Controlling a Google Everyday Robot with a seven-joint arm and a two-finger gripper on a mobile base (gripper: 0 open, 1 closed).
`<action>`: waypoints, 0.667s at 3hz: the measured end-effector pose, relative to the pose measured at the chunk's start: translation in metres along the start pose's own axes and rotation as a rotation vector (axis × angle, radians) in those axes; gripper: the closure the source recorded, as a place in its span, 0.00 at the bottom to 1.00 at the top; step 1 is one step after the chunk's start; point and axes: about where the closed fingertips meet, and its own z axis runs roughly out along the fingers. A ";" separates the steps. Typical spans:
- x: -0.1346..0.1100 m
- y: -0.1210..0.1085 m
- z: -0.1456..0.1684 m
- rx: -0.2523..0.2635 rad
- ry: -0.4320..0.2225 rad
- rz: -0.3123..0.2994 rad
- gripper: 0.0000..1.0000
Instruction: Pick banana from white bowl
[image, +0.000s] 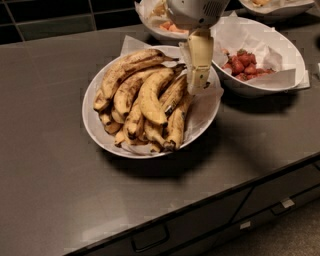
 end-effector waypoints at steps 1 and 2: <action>-0.013 -0.025 0.009 -0.001 -0.007 -0.006 0.00; -0.025 -0.048 0.023 -0.010 -0.022 -0.016 0.00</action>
Offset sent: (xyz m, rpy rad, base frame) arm 0.0029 0.0301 -0.0217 -0.1580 0.2393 0.0919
